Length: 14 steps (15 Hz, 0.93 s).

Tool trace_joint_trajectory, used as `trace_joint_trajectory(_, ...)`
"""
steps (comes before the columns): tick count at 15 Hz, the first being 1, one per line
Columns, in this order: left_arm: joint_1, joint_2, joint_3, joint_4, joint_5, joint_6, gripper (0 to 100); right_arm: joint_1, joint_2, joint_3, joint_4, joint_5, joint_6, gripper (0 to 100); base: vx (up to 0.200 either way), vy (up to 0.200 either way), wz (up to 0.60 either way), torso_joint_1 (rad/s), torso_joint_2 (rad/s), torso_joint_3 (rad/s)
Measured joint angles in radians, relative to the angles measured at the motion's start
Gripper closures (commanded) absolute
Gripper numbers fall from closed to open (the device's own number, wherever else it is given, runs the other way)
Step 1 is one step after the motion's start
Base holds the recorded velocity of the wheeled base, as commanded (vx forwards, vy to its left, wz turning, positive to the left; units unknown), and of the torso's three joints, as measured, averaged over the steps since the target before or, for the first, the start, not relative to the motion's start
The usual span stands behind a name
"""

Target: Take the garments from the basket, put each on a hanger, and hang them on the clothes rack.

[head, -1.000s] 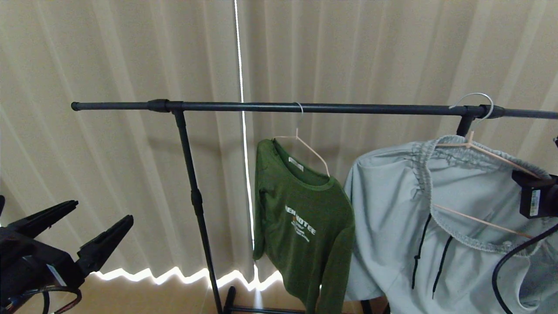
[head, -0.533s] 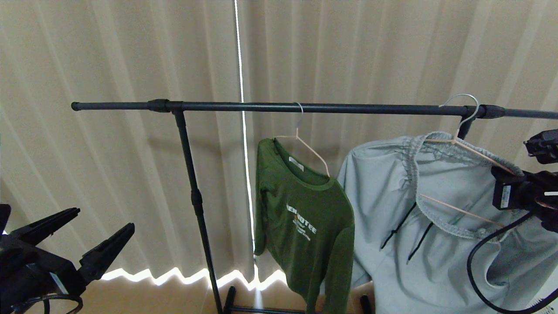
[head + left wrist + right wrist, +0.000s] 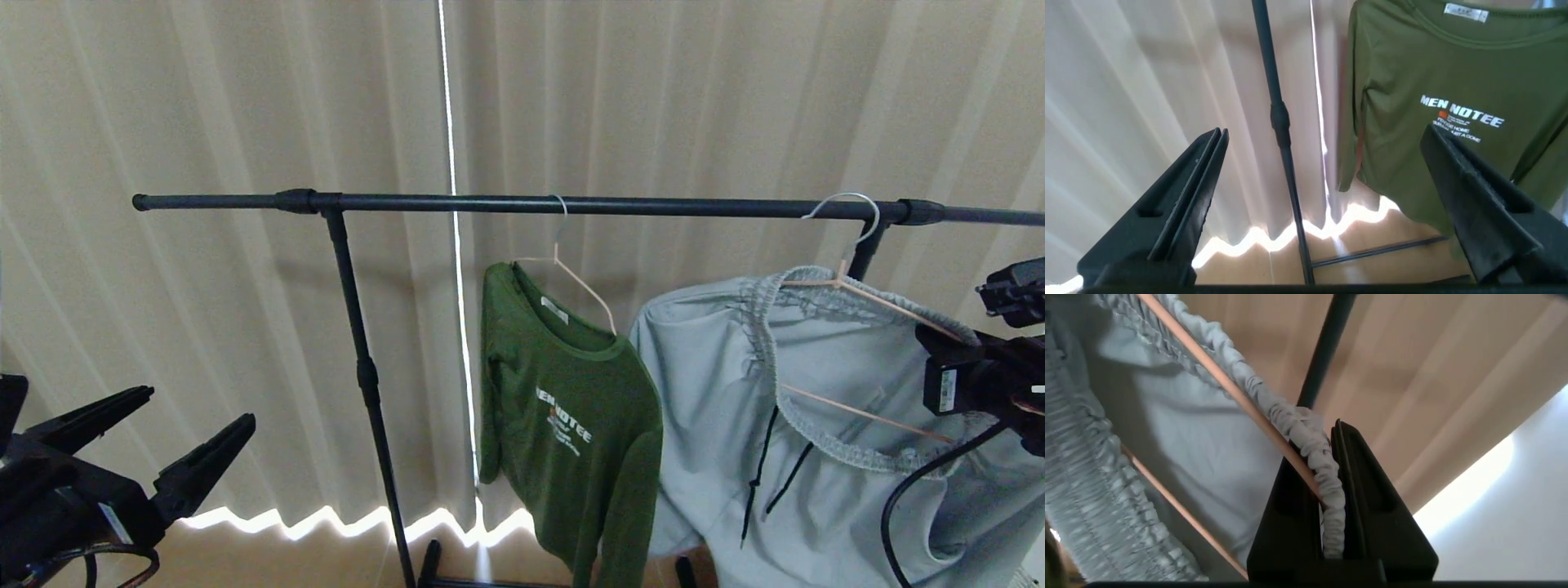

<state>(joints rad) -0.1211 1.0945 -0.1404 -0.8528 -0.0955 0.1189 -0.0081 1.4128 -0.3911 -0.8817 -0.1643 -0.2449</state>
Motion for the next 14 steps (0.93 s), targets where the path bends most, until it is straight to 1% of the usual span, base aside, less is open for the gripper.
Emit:
trace_joint_trajectory(4,-0.003,0.021,-0.005,-0.001,0.0,0.005,0,0.003,-0.027,0.005,0.002,0.001,-0.003,100,0.2,0.0,0.0,0.01,0.0,0.0)
trace_joint_trajectory(14,0.0,0.015,0.005,-0.001,0.003,0.006,0,0.002,-0.021,-0.016,0.001,-0.003,-0.003,100,0.0,0.0,0.0,0.0,0.0,0.0)
